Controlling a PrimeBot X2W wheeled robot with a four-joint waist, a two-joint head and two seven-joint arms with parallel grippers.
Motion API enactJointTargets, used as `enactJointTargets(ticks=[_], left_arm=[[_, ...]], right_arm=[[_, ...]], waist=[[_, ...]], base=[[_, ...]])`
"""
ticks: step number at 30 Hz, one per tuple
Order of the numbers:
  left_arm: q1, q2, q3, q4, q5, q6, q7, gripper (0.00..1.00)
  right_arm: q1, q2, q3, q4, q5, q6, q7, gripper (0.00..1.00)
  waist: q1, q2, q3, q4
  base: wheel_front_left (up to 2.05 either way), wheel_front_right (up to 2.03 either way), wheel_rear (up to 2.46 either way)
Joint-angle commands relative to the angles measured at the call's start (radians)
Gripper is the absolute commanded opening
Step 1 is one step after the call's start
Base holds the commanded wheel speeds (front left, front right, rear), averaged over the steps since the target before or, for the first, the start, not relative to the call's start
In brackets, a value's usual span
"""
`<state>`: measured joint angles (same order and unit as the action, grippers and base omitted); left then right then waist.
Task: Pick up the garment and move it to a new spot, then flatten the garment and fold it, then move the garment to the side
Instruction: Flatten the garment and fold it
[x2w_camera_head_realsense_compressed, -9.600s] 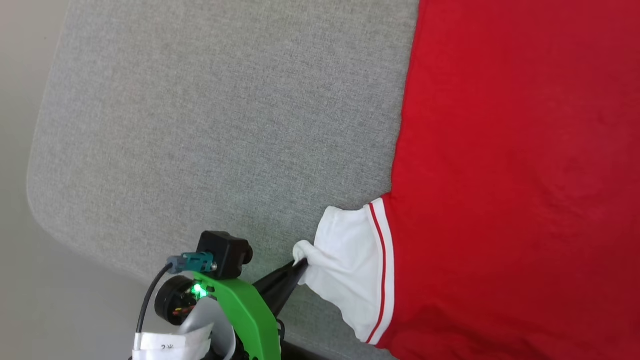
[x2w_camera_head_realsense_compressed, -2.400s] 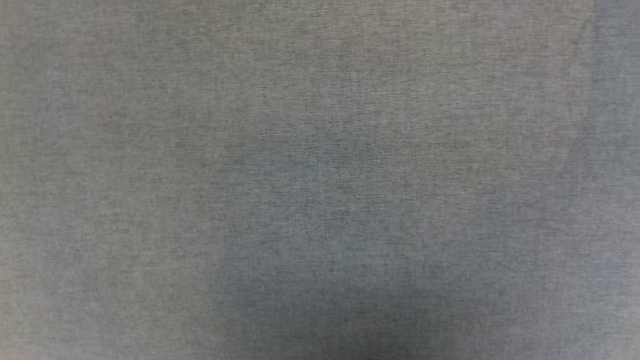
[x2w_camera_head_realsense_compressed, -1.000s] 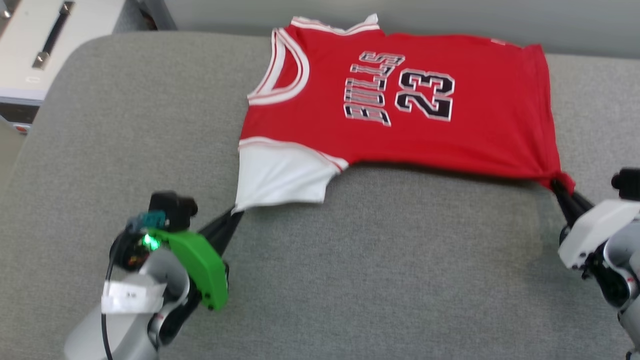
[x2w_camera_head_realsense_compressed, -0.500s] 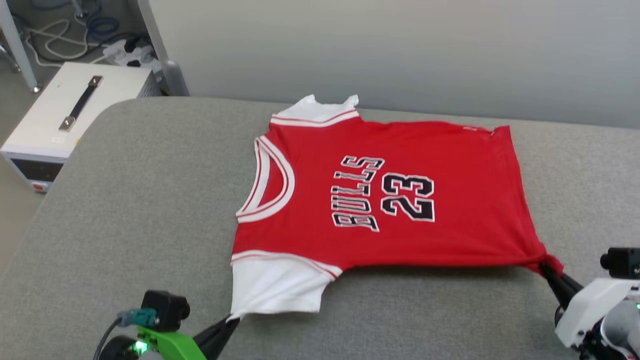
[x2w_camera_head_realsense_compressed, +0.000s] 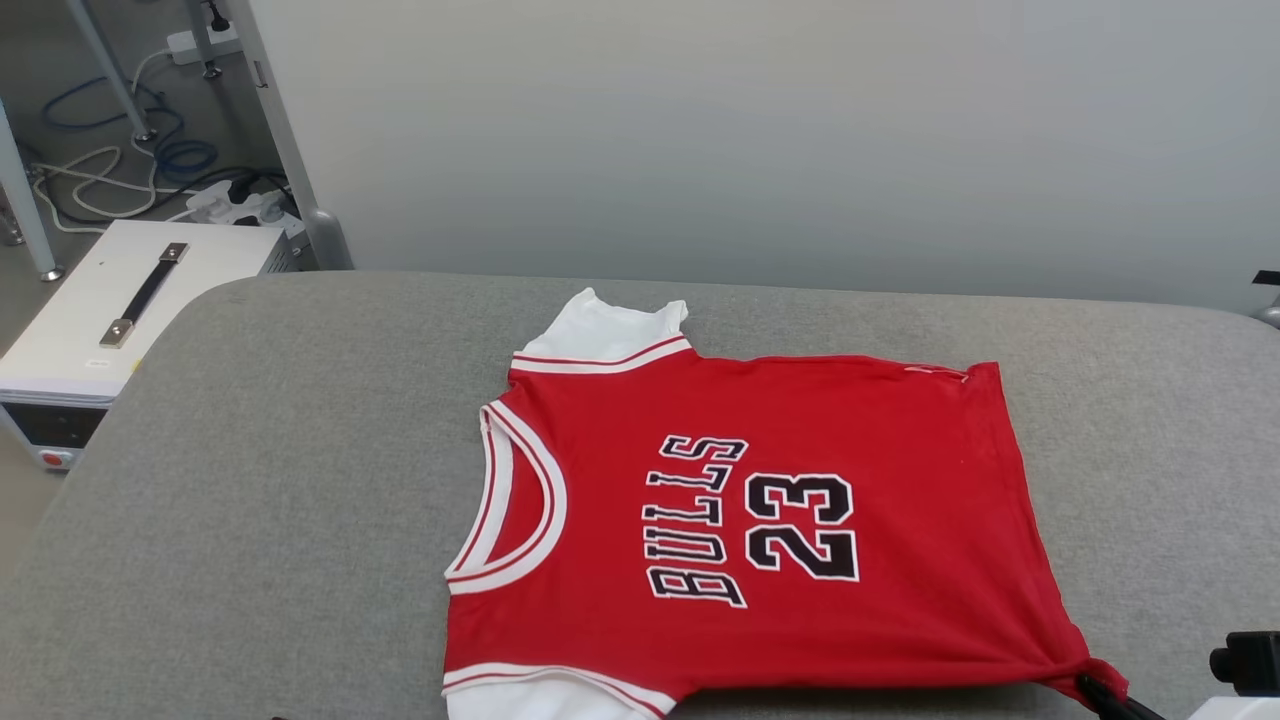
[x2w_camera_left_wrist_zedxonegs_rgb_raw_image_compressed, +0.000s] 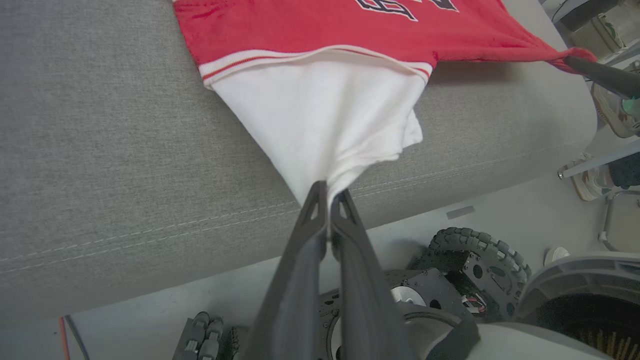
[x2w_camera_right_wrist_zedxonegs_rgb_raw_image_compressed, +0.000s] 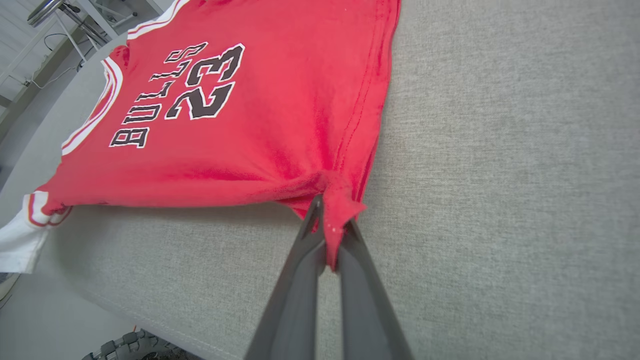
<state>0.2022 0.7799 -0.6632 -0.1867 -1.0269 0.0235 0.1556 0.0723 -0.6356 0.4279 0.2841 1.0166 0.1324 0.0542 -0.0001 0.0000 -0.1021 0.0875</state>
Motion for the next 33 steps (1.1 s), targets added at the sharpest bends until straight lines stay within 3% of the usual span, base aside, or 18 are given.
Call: enactJointTargets(ticks=[1,11,21,33], left_arm=[[0.022,0.018,0.011,-0.012,-0.005,0.010,-0.009,0.00],[-0.064,0.029,0.060,-0.027,0.036,0.003,-0.048,0.00],[-0.290,-0.036,0.100,0.059,0.065,-0.032,-0.048,0.00],[-0.558,-0.097,0.084,0.239,0.119,-0.089,0.006,0.00]], right_arm=[[0.025,-0.002,-0.015,-0.023,0.004,-0.002,0.005,0.00],[0.047,-0.027,-0.096,-0.141,-0.085,-0.002,0.054,0.00],[-0.091,-0.017,-0.144,-0.175,-0.166,-0.002,0.168,0.00],[-0.297,0.009,-0.115,-0.124,-0.246,-0.002,0.268,0.00]], waist=[[0.0001,0.0000,-0.003,-0.008],[0.0001,0.0000,0.045,-0.007],[0.0001,0.0000,0.169,-0.015],[0.0001,0.0000,0.322,-0.036]], base=[[0.00,0.00,0.00],[0.00,0.00,0.00],[0.00,0.00,0.00],[0.00,0.00,0.00]])
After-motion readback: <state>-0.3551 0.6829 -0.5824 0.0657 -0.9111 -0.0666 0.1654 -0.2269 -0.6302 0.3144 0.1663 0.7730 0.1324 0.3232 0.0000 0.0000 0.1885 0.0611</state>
